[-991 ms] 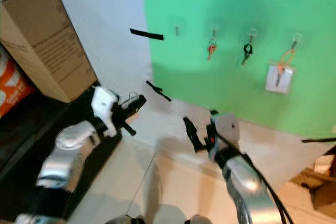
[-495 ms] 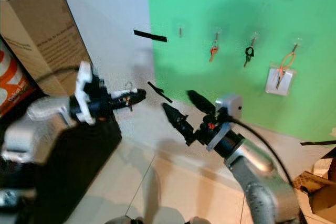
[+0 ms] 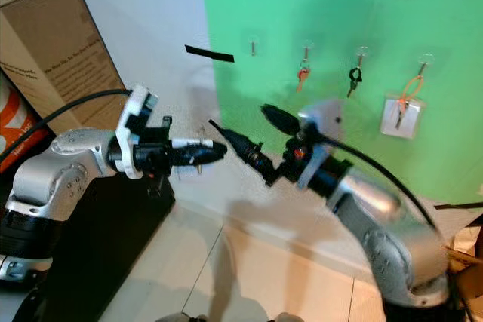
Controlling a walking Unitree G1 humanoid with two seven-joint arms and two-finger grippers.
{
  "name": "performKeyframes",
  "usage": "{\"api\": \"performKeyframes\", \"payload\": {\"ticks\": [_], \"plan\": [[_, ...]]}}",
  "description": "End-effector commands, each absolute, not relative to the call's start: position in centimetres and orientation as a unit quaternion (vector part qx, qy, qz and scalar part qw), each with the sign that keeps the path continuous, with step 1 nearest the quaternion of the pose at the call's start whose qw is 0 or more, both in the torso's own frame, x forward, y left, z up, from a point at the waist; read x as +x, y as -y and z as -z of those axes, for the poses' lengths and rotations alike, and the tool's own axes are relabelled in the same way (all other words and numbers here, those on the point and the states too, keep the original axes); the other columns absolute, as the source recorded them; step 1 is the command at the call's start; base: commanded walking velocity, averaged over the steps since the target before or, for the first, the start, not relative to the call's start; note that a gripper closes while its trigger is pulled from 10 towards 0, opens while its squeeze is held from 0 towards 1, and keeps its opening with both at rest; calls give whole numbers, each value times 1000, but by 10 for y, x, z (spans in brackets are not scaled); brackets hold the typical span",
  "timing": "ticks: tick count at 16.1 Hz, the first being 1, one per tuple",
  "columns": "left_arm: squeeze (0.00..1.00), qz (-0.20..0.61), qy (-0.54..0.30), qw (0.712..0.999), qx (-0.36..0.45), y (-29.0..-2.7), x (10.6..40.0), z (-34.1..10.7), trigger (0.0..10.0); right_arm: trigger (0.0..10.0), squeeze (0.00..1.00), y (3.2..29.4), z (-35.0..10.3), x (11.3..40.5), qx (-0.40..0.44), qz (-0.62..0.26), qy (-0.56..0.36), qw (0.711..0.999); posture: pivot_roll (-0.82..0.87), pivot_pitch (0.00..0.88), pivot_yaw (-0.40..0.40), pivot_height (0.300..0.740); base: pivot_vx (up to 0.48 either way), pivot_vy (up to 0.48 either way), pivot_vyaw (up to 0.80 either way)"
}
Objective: Hang keys on a hook
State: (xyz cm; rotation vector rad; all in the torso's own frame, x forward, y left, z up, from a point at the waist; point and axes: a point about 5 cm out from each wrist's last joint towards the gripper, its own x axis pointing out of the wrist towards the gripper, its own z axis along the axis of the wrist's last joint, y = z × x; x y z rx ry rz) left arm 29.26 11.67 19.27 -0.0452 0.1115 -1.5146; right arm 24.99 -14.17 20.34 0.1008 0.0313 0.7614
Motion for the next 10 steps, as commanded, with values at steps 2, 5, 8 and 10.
{"api": "performKeyframes", "payload": {"ticks": [2, 5, 8, 10], "plan": [[0, 691, -48, 721, -3, -116, 291, -197, 10000, 10000, 0, 138, -218, 248, 60, -380, -11, 923, -168, 0, 93, 740, 0, 0, 0], [0, 675, -35, 737, 22, -115, 295, -196, 10000, 10000, 0, 137, -232, 246, 90, -388, -8, 917, -180, 0, 83, 740, 0, 0, 0], [0, 655, -18, 754, 38, -112, 302, -193, 10000, 10000, 0, 128, -233, 244, 102, -396, -37, 912, -184, 0, 77, 740, 0, 0, 0], [0, 647, -5, 761, 45, -108, 305, -193, 10000, 10000, 0, 119, -227, 244, 87, -390, -67, 914, -186, 0, 77, 740, 0, 0, 0]]}}
